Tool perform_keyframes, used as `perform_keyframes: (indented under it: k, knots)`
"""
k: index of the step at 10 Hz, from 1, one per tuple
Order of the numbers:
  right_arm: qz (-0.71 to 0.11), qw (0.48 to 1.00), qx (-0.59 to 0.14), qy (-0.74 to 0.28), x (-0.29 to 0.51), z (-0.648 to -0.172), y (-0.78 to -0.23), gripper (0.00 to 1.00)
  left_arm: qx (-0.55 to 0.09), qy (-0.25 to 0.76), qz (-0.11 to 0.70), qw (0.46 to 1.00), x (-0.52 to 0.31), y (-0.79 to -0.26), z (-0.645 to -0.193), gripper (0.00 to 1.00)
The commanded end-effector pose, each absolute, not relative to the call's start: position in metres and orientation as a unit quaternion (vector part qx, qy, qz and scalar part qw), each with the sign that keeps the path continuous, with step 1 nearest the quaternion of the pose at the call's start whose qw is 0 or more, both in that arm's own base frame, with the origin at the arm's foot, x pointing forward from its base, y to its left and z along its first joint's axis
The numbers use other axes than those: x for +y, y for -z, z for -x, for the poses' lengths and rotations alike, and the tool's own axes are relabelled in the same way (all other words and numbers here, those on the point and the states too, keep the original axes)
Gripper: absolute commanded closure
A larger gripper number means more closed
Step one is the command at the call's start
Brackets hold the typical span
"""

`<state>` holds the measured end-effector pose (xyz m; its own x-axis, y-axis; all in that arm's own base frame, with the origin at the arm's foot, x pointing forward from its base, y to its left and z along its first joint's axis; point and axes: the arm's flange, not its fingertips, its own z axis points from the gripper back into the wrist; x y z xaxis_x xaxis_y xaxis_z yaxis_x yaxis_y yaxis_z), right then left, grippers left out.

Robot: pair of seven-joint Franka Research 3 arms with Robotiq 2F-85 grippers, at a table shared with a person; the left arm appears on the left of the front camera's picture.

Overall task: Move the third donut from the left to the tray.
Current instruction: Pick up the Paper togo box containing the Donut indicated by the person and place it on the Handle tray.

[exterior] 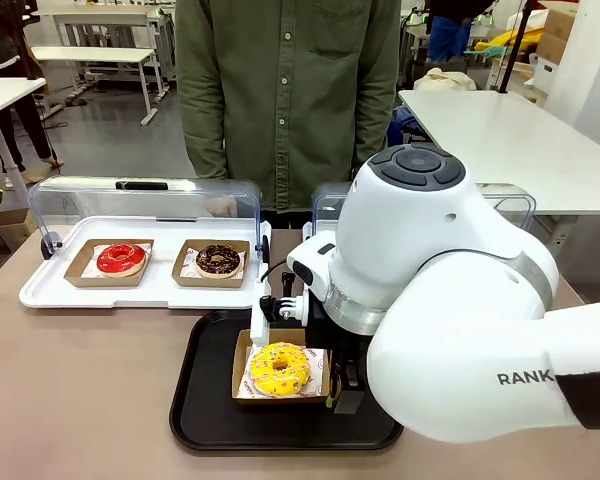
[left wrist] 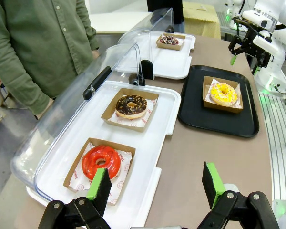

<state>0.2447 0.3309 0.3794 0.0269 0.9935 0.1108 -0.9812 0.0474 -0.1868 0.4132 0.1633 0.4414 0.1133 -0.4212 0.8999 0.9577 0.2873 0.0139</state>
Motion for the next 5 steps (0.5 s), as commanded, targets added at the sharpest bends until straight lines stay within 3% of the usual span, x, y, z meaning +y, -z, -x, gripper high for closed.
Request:
perform_keyframes:
  k: [1,5]
  knots:
    - [0.037,0.721,-0.111,-0.683,0.3332,-0.2444,-0.3786,0.0,-0.432,0.51,0.317,0.673,0.163,-0.4428,-0.4127,0.0]
    - [0.037,0.721,-0.111,-0.683,0.3332,-0.2444,-0.3786,0.0,-0.432,0.51,0.317,0.673,0.163,-0.4428,-0.4127,0.0]
